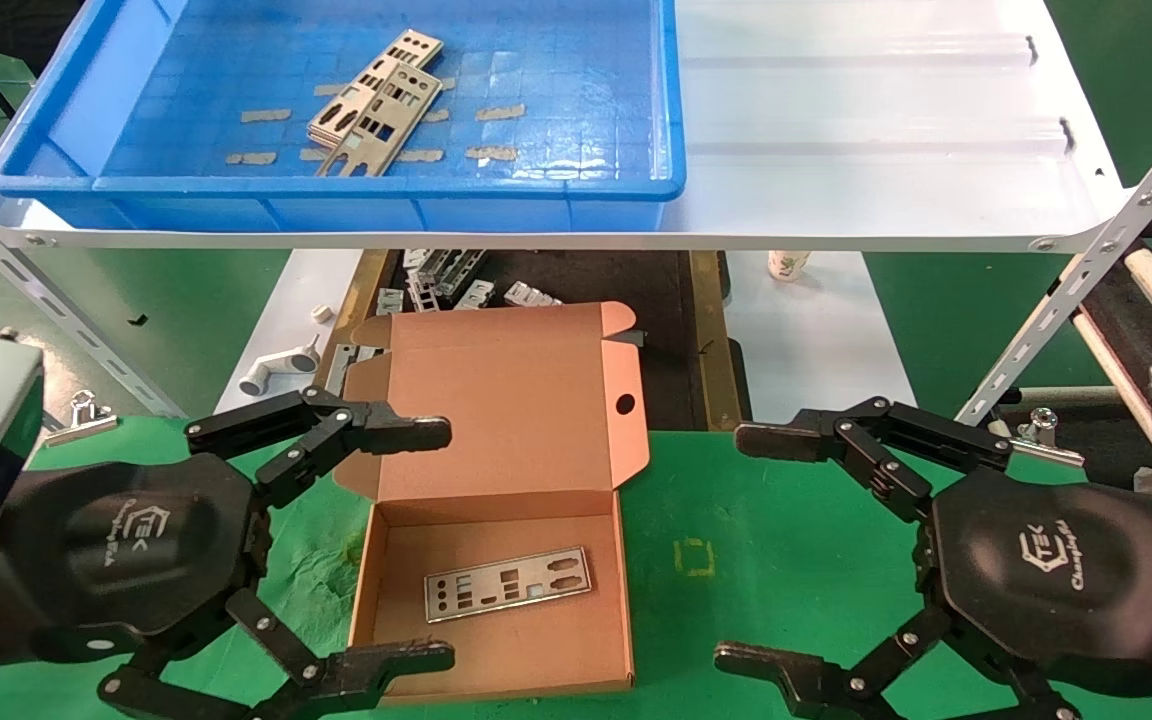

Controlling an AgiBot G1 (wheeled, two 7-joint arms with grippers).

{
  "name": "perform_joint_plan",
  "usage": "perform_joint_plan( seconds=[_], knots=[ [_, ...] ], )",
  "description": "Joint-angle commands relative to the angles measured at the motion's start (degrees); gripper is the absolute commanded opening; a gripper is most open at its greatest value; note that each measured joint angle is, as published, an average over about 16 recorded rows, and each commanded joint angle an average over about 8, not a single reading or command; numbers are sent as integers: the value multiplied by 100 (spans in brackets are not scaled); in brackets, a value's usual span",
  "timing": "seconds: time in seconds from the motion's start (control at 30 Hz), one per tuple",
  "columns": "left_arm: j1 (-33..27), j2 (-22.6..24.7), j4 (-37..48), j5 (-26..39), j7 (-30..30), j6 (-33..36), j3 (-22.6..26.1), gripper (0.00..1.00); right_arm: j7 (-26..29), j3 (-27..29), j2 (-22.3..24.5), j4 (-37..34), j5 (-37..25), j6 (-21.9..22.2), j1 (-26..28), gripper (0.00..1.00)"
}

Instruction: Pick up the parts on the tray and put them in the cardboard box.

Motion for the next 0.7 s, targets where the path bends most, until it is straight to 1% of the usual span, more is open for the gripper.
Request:
perform_joint_plan(
  seconds=[0.03, 0.7],
  knots=[
    [-1, 1, 1, 1, 1, 0, 1, 100, 0, 0, 0, 0, 0, 0, 0, 100],
    [-4, 2, 6, 2, 2, 0, 4, 100, 0, 0, 0, 0, 0, 0, 0, 100]
  ],
)
